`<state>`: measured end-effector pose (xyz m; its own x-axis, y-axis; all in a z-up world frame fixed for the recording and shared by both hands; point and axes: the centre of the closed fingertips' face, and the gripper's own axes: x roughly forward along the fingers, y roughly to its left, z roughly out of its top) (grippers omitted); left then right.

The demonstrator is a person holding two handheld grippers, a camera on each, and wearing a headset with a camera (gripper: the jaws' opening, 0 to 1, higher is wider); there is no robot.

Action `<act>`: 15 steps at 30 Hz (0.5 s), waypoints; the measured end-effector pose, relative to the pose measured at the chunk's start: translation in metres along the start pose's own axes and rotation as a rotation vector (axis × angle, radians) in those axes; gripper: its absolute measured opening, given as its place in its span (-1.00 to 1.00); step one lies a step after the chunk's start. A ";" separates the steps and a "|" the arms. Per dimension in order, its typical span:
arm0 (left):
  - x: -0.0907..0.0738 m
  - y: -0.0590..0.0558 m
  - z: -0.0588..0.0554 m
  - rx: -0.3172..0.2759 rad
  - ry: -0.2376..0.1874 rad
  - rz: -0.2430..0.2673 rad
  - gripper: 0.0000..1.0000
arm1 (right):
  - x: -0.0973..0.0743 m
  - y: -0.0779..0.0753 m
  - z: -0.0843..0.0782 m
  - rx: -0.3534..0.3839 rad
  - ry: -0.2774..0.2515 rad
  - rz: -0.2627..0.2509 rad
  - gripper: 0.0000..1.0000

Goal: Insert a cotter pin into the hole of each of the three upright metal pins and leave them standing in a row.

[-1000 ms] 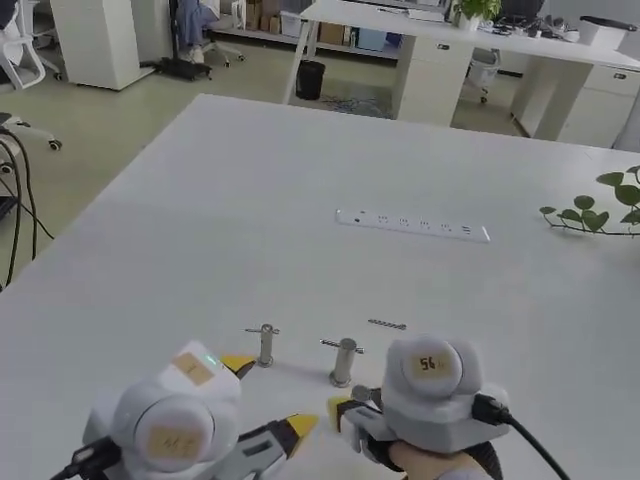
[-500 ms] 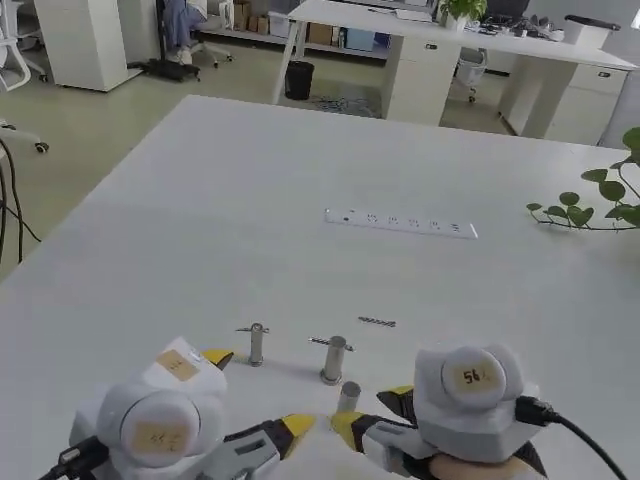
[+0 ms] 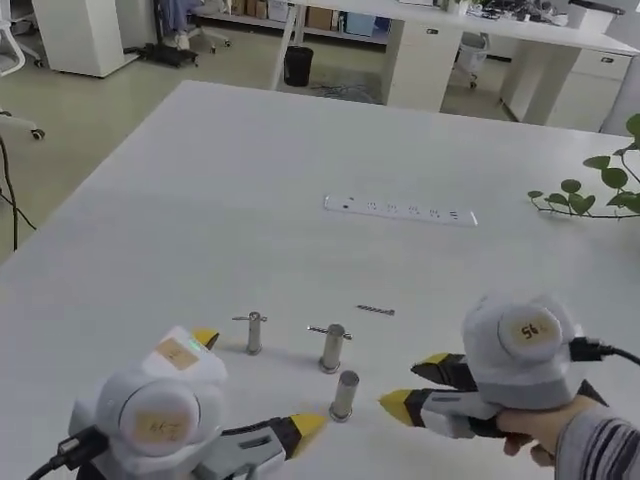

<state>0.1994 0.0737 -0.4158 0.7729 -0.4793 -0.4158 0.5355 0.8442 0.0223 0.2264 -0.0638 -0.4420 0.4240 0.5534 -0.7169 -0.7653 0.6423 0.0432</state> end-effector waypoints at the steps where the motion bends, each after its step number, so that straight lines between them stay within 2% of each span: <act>1: 0.000 0.000 0.000 -0.003 0.000 0.001 0.80 | 0.000 -0.004 0.001 0.005 0.002 -0.001 -0.38; 9: 0.003 0.001 -0.003 -0.019 0.008 -0.002 0.89 | 0.011 -0.042 0.011 -0.064 0.024 -0.002 -0.50; 15: 0.003 0.003 -0.006 -0.020 0.024 0.007 0.95 | 0.023 -0.061 0.017 -0.111 0.051 0.004 -0.53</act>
<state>0.2014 0.0757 -0.4226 0.7679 -0.4681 -0.4373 0.5236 0.8519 0.0074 0.2910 -0.0818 -0.4495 0.3976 0.5265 -0.7515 -0.8173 0.5754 -0.0293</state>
